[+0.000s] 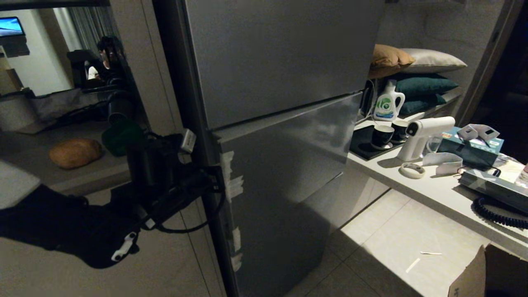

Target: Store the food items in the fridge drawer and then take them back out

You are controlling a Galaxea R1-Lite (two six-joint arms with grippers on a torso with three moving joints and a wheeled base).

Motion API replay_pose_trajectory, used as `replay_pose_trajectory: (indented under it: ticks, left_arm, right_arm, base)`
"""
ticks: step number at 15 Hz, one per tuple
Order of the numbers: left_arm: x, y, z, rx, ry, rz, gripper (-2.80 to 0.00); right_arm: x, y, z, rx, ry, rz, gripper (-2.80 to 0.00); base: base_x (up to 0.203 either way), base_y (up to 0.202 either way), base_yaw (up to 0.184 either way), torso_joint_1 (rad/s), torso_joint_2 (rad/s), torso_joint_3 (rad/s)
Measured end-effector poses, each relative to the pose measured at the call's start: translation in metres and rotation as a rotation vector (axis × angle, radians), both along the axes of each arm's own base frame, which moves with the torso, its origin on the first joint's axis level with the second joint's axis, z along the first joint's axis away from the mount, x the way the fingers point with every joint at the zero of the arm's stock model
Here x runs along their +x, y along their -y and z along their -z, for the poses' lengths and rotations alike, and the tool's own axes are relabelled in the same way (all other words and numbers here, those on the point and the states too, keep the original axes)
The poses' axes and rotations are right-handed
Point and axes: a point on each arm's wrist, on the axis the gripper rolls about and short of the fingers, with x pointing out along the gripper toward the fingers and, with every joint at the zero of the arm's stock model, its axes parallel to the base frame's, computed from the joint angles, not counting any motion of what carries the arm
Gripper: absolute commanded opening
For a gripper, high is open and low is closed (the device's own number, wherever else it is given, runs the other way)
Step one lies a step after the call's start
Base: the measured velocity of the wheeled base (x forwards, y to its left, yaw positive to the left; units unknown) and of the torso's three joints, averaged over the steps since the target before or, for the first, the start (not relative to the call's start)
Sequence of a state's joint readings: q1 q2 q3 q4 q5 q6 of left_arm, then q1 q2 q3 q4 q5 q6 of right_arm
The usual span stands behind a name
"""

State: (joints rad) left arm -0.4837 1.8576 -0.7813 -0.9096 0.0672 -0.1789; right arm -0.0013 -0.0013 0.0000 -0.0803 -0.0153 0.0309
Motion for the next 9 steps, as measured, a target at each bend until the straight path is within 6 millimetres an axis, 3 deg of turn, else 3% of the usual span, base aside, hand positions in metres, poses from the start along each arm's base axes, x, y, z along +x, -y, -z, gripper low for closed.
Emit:
replay_pose_trajectory:
  ticks: [3,7,9]
  left_arm:
    - [-0.016,0.009,0.002,-0.001,-0.017,0.083,-2.80]
    - [-0.057,0.029,0.002,-0.016,-0.038,0.294,-2.80]
    - [-0.078,0.030,-0.001,-0.040,-0.029,0.368,-2.80]
  right_arm:
    - [0.000,0.000,0.000,0.000,0.000,0.000,-2.80]
    - [0.000,0.000,0.000,0.000,0.000,0.000,-2.80]
    - [0.000,0.000,0.000,0.000,0.000,0.000,-2.80]
  base:
    - [0.000,0.000,0.000,0.000,0.00,0.000]
    - [0.000,0.000,0.000,0.000,0.00,0.000]
    - [0.000,0.000,0.000,0.000,0.00,0.000]
